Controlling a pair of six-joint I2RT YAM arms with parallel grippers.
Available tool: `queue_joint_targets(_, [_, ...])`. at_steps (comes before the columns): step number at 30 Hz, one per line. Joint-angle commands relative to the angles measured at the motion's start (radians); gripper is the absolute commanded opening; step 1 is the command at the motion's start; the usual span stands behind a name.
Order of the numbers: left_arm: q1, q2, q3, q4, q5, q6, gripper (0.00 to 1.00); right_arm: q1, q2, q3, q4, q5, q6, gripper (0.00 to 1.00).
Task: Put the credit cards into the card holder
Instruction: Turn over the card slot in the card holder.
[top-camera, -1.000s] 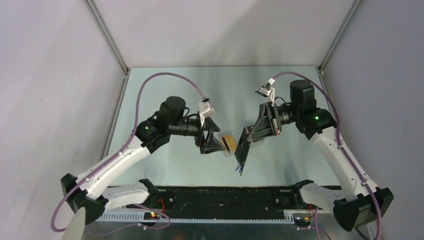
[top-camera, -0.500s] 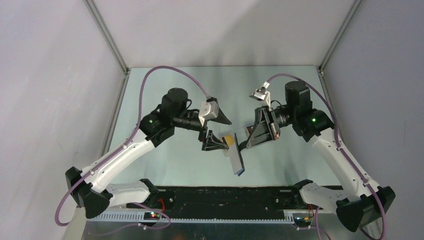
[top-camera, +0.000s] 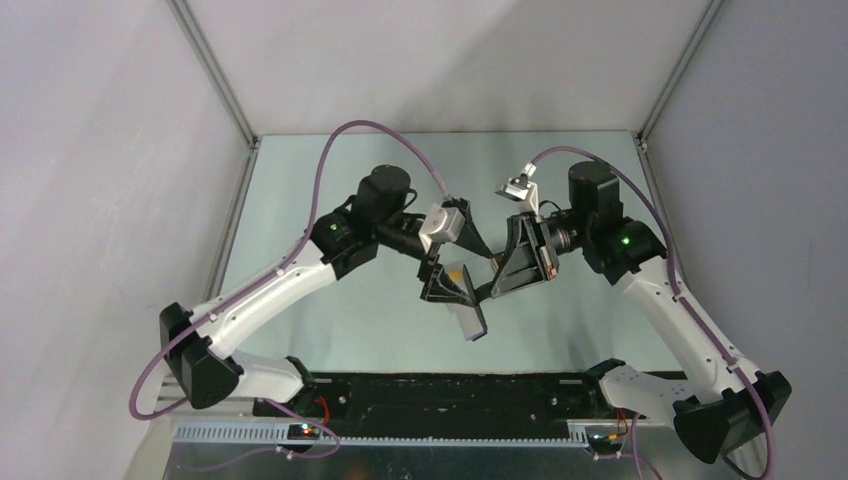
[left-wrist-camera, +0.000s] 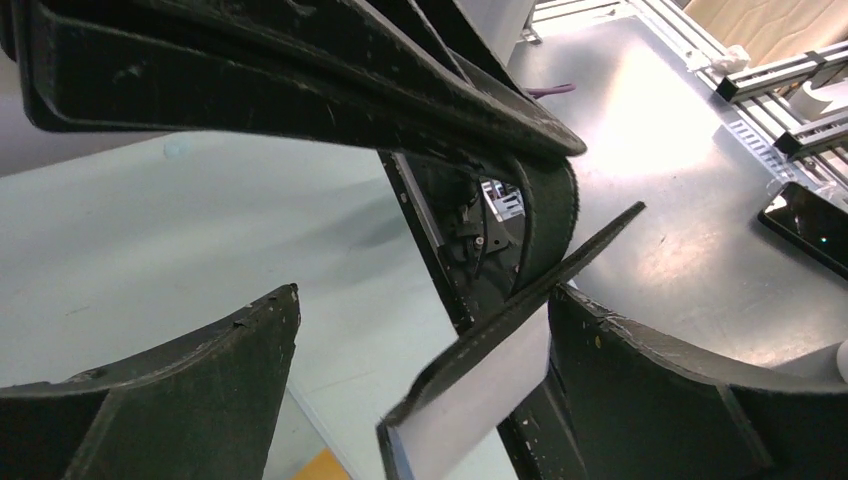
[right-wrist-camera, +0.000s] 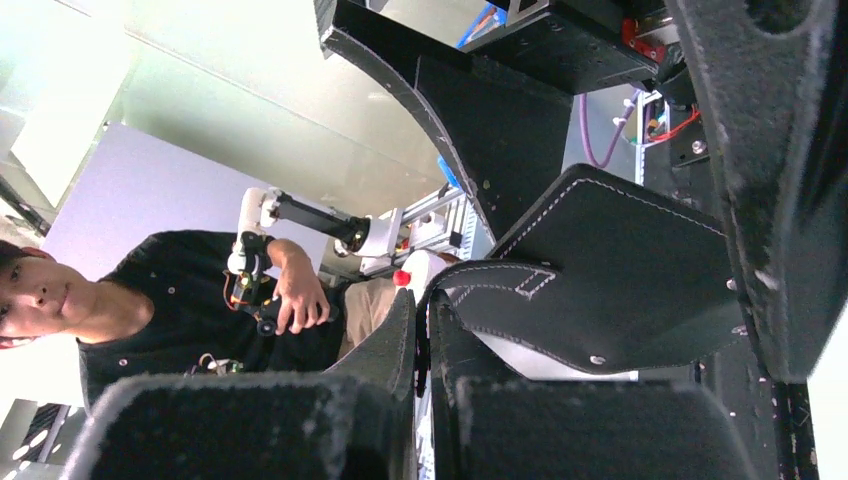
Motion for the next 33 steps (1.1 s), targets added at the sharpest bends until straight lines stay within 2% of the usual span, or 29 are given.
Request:
queue_joint_targets(1, [-0.017, 0.038, 0.069, 0.033, 0.039, 0.014, 0.97, 0.005, -0.025, 0.043, 0.036, -0.031, 0.014, 0.00])
queue_joint_targets(4, [-0.019, 0.051, 0.071, 0.033, 0.096, 0.001, 0.88, -0.018, -0.029, 0.043, 0.033, -0.026, 0.010, 0.00])
queue_joint_targets(7, [-0.023, 0.048, 0.059, 0.032, 0.156, -0.002, 0.67, -0.039, -0.035, 0.043, 0.037, -0.023, 0.012, 0.00])
queue_joint_targets(16, [-0.040, 0.038, 0.019, 0.032, 0.169, 0.005, 0.43, -0.076, -0.046, 0.043, 0.068, -0.009, 0.040, 0.00])
queue_joint_targets(19, [-0.042, 0.040, 0.031, 0.033, 0.158, 0.001, 0.23, -0.083, -0.046, 0.044, 0.060, 0.000, 0.029, 0.00])
queue_joint_targets(20, [-0.042, 0.041, 0.034, 0.033, 0.153, 0.000, 0.12, -0.085, -0.046, 0.044, 0.054, 0.004, 0.026, 0.00])
queue_joint_targets(22, [-0.041, 0.038, 0.040, 0.032, 0.106, -0.018, 0.02, -0.093, -0.047, 0.043, 0.038, 0.028, 0.015, 0.00])
queue_joint_targets(24, [-0.041, 0.042, 0.050, 0.032, 0.076, -0.057, 0.00, -0.113, -0.048, 0.043, 0.009, 0.065, -0.005, 0.15])
queue_joint_targets(25, [-0.041, 0.045, 0.058, 0.032, 0.062, -0.093, 0.00, -0.128, -0.049, 0.043, -0.013, 0.081, -0.022, 0.34])
queue_joint_targets(26, [-0.041, 0.047, 0.062, 0.031, 0.031, -0.113, 0.00, -0.137, -0.051, 0.043, -0.023, 0.117, -0.029, 0.43])
queue_joint_targets(27, [-0.041, 0.048, 0.069, 0.032, 0.014, -0.158, 0.00, -0.157, -0.059, 0.043, -0.047, 0.137, -0.047, 0.60])
queue_joint_targets(28, [-0.038, 0.049, 0.072, 0.033, -0.030, -0.183, 0.00, -0.168, -0.064, 0.043, -0.059, 0.176, -0.058, 0.68])
queue_joint_targets(29, [-0.036, 0.047, 0.076, 0.033, -0.051, -0.231, 0.00, -0.190, -0.077, 0.043, -0.086, 0.197, -0.081, 0.81])
queue_joint_targets(31, [-0.025, 0.039, 0.074, 0.033, -0.110, -0.313, 0.00, -0.224, -0.101, 0.044, -0.138, 0.252, -0.127, 0.95])
queue_joint_targets(33, [-0.003, 0.028, 0.068, 0.031, -0.163, -0.399, 0.00, -0.252, -0.127, 0.043, -0.194, 0.298, -0.187, 0.99])
